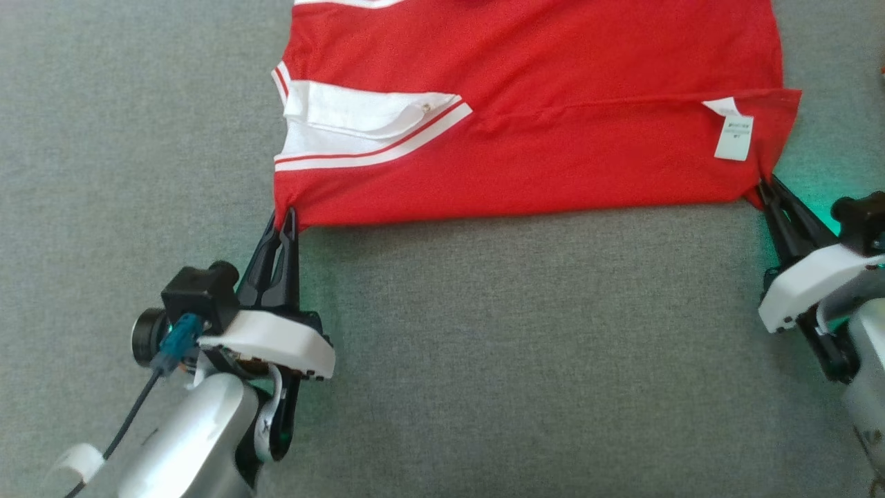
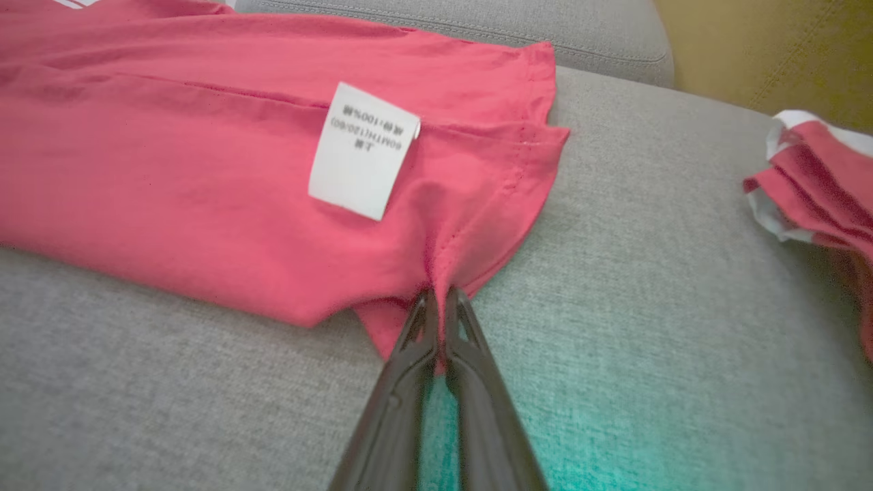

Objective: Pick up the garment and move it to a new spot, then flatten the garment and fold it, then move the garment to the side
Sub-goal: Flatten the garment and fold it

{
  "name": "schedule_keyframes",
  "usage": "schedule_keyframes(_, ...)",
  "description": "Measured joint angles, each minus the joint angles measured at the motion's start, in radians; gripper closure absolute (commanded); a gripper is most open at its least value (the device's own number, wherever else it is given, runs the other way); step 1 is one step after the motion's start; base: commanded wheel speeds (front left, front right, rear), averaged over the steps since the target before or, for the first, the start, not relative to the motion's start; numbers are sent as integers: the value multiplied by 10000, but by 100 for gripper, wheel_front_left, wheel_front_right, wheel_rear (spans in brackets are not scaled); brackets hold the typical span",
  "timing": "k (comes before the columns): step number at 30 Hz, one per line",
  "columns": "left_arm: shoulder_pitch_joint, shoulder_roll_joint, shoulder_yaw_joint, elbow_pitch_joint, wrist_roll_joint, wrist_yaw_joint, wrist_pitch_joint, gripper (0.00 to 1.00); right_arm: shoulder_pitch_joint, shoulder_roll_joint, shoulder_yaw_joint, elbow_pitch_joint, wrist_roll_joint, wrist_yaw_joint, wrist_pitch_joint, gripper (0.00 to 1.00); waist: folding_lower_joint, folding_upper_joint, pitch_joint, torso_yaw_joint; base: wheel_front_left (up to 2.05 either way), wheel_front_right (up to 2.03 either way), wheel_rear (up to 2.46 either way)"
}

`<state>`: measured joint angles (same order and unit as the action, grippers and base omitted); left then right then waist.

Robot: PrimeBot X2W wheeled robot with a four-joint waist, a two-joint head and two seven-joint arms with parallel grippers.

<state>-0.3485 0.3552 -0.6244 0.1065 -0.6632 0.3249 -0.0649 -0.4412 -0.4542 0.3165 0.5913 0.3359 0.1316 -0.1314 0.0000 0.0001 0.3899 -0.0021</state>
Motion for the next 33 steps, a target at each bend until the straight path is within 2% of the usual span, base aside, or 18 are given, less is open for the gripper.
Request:
schedule_keyframes(8, 497, 31, -69, -98, 132, -186, -936, 100, 662, -1310, 790, -685, 539, 0, 176, 100, 0, 0, -559, 50, 0, 0, 0)
schedule_keyframes(13, 1416, 140, -222, -543, 92, -182, -1049, 100, 1394, -2226, 1231, -1561, 915, 0, 190, 100, -1, 0, -912, 78, 0, 0, 0)
schedule_keyframes(17, 2170, 226, -437, -786, -31, -182, -1035, 100, 2191, -2794, 1147, -2190, 1179, 0, 263, 100, -1, 0, -1118, 162, 0, 0, 0)
schedule_keyframes(23, 2731, 320, -660, -802, -92, -259, -1141, 100, 3625, -3016, 458, -3120, 1306, 0, 382, 100, -1, 0, -1290, 332, 0, 0, 0)
schedule_keyframes(30, 2767, 460, -855, -658, 109, -209, -1126, 100, 5334, -2947, -504, -4194, 1170, 0, 890, 100, -1, 0, -1247, 405, 0, 0, 0)
schedule_keyframes(31, 2767, 456, -867, -587, 75, -249, -1089, 100, 5448, -2892, -642, -4332, 1137, 0, 915, 55, 0, 0, -1225, 402, 0, 0, 0)
schedule_keyframes(32, 2767, 456, -867, -587, 75, -249, -1089, 82, 5448, -2892, -642, -4332, 1137, 0, 915, 0, 0, 0, -1225, 402, 0, 0, 0)
schedule_keyframes(33, 2766, 456, -878, -495, 15, -261, -1018, 60, 5522, -2824, -761, -4456, 1106, 0, 1009, 0, 0, 0, -1206, 396, 0, 0, 0)
